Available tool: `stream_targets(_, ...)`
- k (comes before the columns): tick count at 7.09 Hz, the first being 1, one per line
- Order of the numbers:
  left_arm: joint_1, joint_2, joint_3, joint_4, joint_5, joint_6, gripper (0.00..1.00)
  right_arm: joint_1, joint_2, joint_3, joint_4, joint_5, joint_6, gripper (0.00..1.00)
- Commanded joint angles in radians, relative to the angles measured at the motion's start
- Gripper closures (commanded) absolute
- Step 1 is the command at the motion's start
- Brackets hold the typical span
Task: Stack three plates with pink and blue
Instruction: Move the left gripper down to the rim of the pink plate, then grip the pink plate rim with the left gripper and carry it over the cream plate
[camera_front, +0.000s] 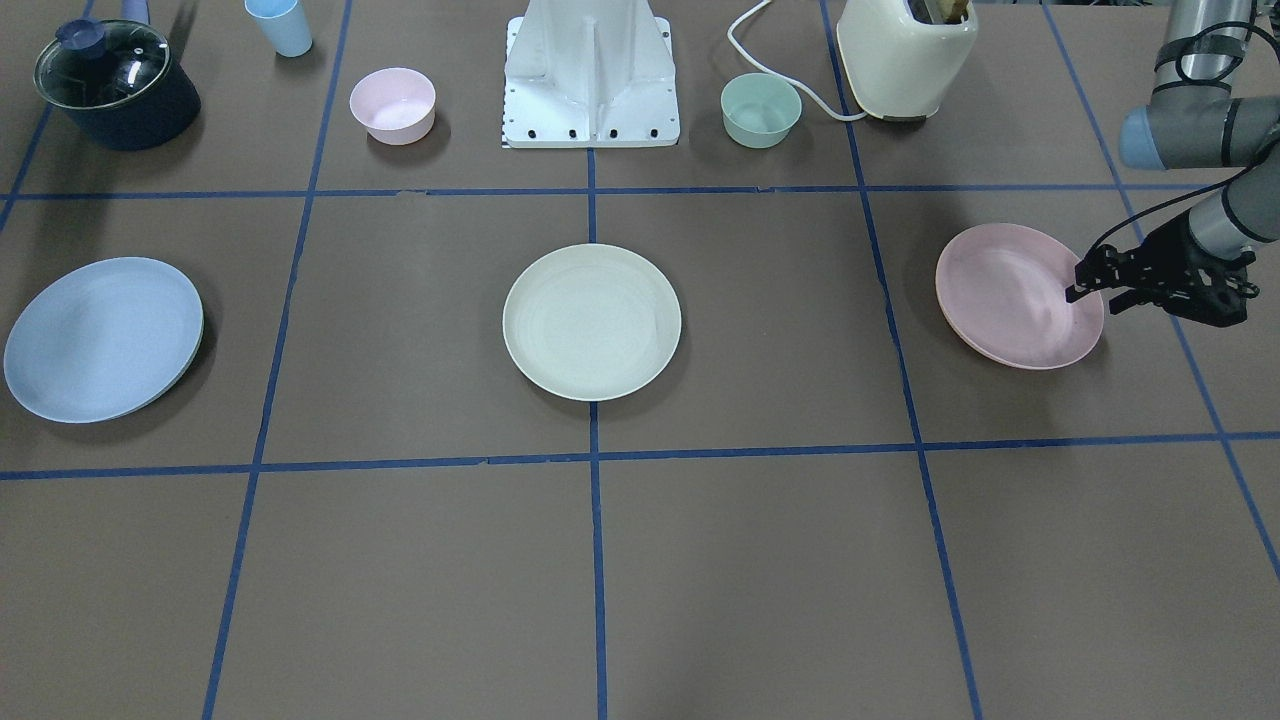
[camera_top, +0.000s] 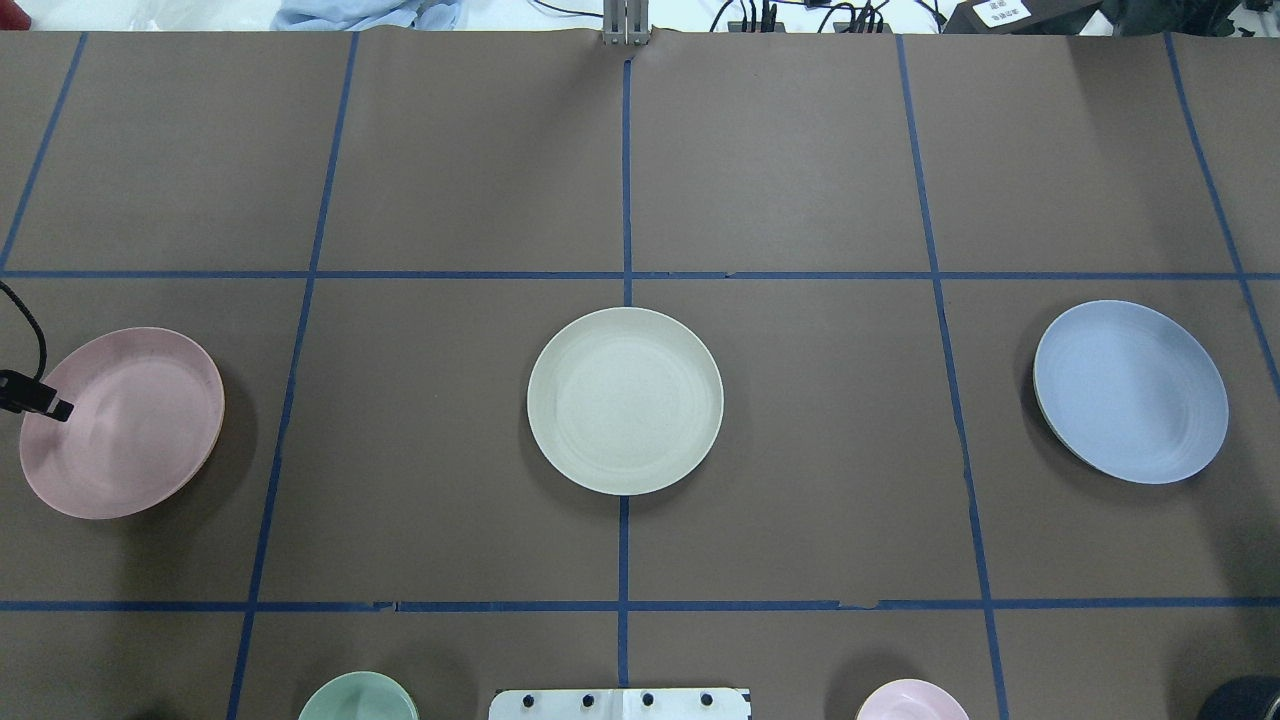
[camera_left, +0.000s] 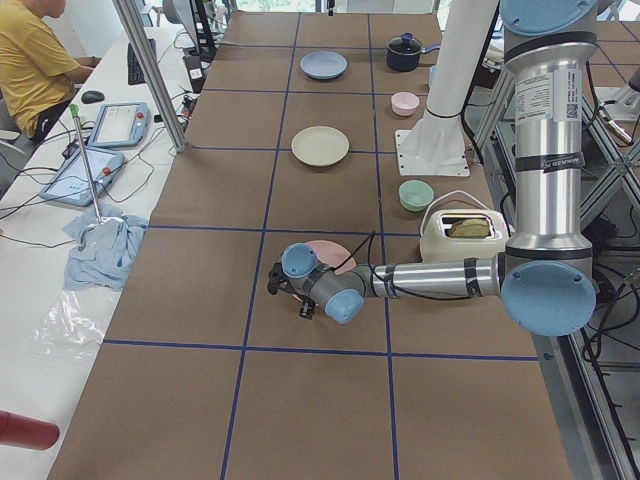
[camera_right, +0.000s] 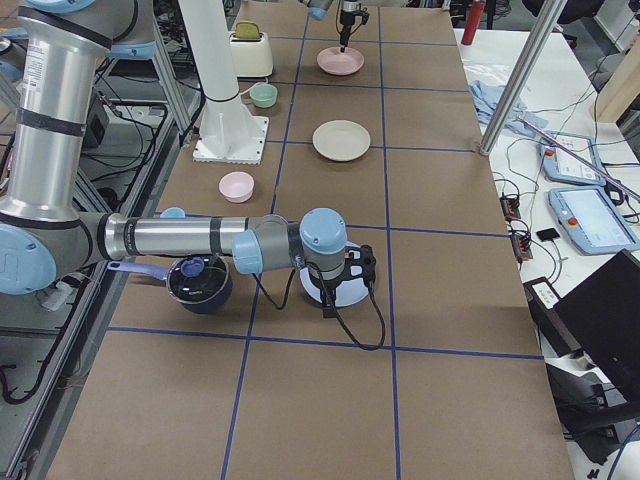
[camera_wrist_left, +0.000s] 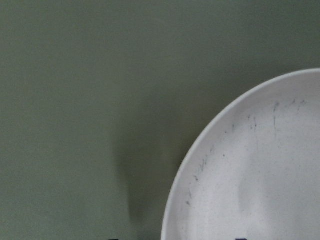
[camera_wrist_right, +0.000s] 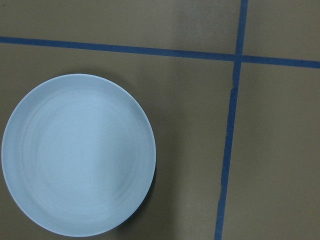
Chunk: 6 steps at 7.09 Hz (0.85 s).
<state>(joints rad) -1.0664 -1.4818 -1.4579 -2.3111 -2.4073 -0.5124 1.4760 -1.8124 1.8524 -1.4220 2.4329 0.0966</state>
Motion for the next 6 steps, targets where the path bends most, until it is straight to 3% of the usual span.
stream_targets(1, 0.005, 0.000, 0.004, -0.001, 0.002, 0.000, 1.00, -0.003, 0.001, -0.001, 0.000, 0.000, 0.000, 0.00)
stream_targets(2, 0.006, 0.000, 0.007, -0.001, 0.002, 0.000, 1.00, -0.003, 0.001, -0.001, 0.000, 0.000, 0.000, 0.00)
stream_targets(4, 0.003, -0.005, -0.085, 0.012, -0.007, -0.006, 1.00, -0.003, 0.004, 0.001, 0.002, 0.000, 0.000, 0.00)
stream_targets(6, -0.003, -0.059, -0.116, 0.035, -0.007, -0.085, 1.00, -0.003, 0.004, 0.001, 0.002, 0.002, 0.002, 0.00)
